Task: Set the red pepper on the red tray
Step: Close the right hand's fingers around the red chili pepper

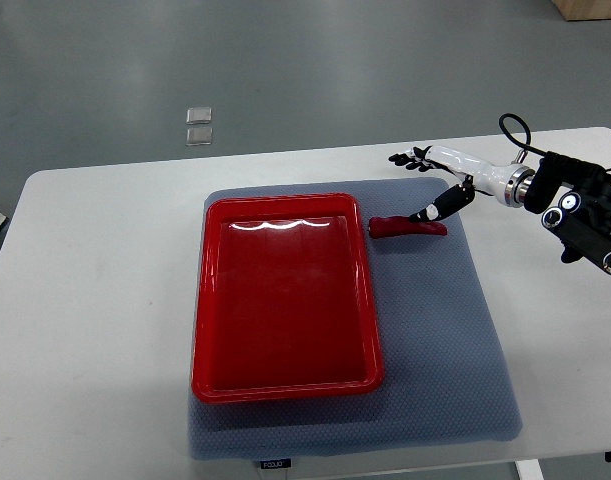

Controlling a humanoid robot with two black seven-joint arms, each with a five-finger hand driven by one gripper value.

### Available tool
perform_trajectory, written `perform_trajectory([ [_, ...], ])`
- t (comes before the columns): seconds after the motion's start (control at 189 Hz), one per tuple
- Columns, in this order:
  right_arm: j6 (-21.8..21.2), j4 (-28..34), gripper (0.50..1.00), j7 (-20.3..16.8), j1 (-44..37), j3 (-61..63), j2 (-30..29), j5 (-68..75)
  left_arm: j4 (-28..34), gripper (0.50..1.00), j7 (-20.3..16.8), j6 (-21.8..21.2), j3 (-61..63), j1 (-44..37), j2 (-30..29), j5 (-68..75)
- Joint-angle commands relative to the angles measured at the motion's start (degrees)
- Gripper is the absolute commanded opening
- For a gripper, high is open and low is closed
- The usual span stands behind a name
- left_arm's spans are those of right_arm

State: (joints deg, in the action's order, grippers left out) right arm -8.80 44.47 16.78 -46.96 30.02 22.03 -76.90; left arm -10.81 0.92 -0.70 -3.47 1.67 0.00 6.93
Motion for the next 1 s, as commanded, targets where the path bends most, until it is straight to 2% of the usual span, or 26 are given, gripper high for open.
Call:
perform_trajectory([
  [0.0, 4.67, 0.0, 0.901, 0.62, 0.2, -4.79, -0.41, -0.18, 0.08, 1.0, -0.04, 0.0, -0.05, 0.0, 0.0, -0.08],
  [0.127, 7.05, 0.0, 0.891, 0.62, 0.2, -7.44, -0.58, -0.18, 0.0, 1.0, 0.05, 0.0, -0.05, 0.0, 0.0, 0.01],
  [0.238, 7.66, -0.17, 0.832, 0.62, 0.55, -7.52, -0.76, -0.27, 0.0, 1.0, 0.05, 0.0, 0.04, 0.0, 0.0, -0.08],
  [0.423, 8.98, -0.44, 0.809, 0.62, 1.17, -7.61, -0.93, -0.27, 0.0, 1.0, 0.05, 0.0, 0.04, 0.0, 0.0, 0.01],
  [0.486, 9.16, -0.7, 0.782, 0.71, 1.34, -7.7, -1.55, -0.45, 0.0, 1.0, 0.05, 0.0, 0.04, 0.0, 0.0, -0.08],
  [0.703, 9.59, -0.88, 0.78, 0.71, 1.43, -8.67, -2.16, -0.53, 0.0, 1.0, 0.05, 0.0, 0.04, 0.0, 0.0, 0.01],
  [0.756, 10.12, -0.88, 0.75, 0.71, 1.43, -9.55, -2.52, -0.53, 0.0, 1.0, 0.05, 0.0, 0.04, 0.0, 0.0, 0.01],
  [0.787, 10.56, -0.96, 0.715, 0.71, 1.34, -10.16, -2.52, -0.53, 0.0, 1.0, -0.04, 0.0, 0.04, 0.0, 0.0, 0.01],
  [0.893, 11.53, -1.49, 0.666, 1.06, 1.34, -11.22, -2.6, -0.53, 0.0, 1.0, 0.05, 0.0, 0.04, 0.0, 0.0, 0.01],
  [0.993, 12.32, -2.11, 0.554, 1.06, 1.25, -12.44, -3.13, -0.53, 0.0, 1.0, 0.05, 0.0, 0.04, -0.09, 0.0, -0.08],
])
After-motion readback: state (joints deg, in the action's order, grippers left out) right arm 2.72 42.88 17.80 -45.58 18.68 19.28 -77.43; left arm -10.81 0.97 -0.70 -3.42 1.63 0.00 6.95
